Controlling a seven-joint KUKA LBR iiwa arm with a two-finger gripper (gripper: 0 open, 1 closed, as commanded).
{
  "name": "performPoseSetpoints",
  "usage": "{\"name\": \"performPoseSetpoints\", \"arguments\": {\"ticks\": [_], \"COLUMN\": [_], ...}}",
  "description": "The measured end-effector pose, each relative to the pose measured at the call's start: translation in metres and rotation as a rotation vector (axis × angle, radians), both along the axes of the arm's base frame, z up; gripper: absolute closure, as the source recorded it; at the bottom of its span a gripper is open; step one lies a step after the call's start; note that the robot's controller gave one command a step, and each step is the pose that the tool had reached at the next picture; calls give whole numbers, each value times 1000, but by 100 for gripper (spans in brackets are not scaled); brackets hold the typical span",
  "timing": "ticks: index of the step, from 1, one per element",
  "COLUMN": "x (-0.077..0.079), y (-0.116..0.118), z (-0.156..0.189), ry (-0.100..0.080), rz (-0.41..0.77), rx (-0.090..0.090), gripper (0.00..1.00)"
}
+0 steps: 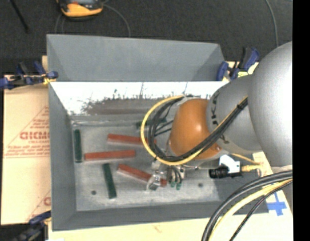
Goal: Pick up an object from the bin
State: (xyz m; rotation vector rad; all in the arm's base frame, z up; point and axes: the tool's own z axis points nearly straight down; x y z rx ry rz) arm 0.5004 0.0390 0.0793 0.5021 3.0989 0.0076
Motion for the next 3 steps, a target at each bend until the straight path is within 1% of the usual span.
{"name": "performPoseSetpoints", "arguments": {"ticks": [1, 2, 3], "x": [5, 0, 0], "y": [-2, 0, 0], "z": [-1, 0, 0], "ry": [-24, 0, 0], "rz": [-4, -1, -2], "rx": [-4, 1, 1], "gripper": [0, 100, 100]}}
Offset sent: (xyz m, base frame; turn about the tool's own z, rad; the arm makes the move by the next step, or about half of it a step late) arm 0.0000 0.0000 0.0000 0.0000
